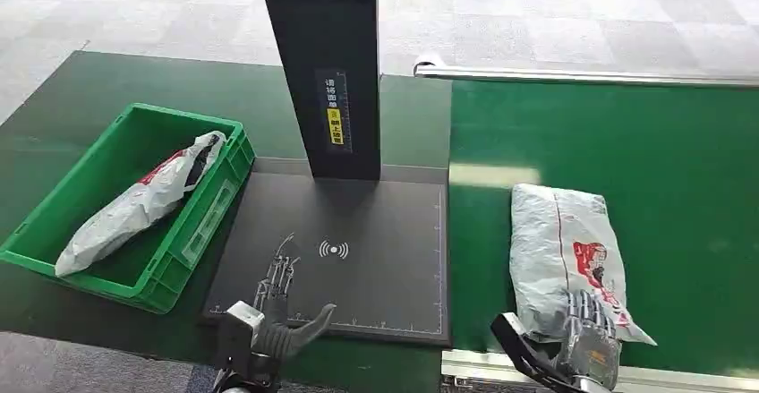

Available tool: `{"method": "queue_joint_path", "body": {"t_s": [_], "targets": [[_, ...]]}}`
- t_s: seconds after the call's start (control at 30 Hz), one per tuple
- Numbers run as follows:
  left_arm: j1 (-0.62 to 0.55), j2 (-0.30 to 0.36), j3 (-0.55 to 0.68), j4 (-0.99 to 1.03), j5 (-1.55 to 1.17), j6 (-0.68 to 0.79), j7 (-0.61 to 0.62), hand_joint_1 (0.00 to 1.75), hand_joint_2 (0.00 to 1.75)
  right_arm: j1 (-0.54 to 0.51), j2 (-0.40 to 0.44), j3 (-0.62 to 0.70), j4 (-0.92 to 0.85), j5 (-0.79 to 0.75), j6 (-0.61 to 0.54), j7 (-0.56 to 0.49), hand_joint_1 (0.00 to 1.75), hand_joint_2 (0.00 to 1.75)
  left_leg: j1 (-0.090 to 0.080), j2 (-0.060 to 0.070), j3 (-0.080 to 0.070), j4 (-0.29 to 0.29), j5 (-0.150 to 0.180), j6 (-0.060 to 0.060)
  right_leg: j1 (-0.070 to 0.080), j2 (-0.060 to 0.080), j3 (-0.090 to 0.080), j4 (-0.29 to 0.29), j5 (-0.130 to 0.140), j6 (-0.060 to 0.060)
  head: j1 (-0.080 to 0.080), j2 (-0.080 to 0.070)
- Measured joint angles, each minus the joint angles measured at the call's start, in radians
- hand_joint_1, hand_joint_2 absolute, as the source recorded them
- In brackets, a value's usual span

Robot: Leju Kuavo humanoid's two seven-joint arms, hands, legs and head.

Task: Moved the parcel from conveyor to table for the left to box.

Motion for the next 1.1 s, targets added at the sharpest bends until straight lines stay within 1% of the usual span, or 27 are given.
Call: {"method": "queue_joint_path", "body": {"t_s": [0.03, 0.33, 0.6, 1.1], "targets": [[0.000, 0.000, 0.000, 0.000, 0.000, 0.000, 0.000, 0.00, 1.75, 0.001, 0.002, -0.005, 0.000, 0.001, 0.001, 0.000, 1.75, 1.75, 0.000, 0.000, 0.000, 0.000, 0.000, 0.000, 0.000, 0.000, 0.000, 0.000, 0.000, 0.000, 0.000, 0.000], [-0.002, 0.001, 0.000, 0.009, 0.002, 0.004, -0.002, 0.00, 1.75, -0.001, 0.026, -0.053, 0.000, -0.012, 0.029, -0.032, 1.75, 1.75, 0.000, 0.000, 0.000, 0.000, 0.000, 0.000, 0.000, 0.000, 0.000, 0.000, 0.000, 0.000, 0.000, 0.000], [-0.008, 0.000, 0.000, 0.011, 0.002, 0.010, -0.008, 0.00, 1.75, -0.024, 0.047, -0.057, -0.019, -0.013, 0.028, -0.043, 1.75, 1.75, 0.000, 0.000, 0.000, 0.000, 0.000, 0.000, 0.000, 0.000, 0.000, 0.000, 0.000, 0.000, 0.000, 0.000], [-0.018, 0.000, 0.000, 0.023, 0.000, 0.007, -0.008, 0.00, 1.75, -0.023, 0.053, -0.066, -0.025, -0.030, 0.015, -0.061, 1.75, 1.75, 0.000, 0.000, 0.000, 0.000, 0.000, 0.000, 0.000, 0.000, 0.000, 0.000, 0.000, 0.000, 0.000, 0.000]]}}
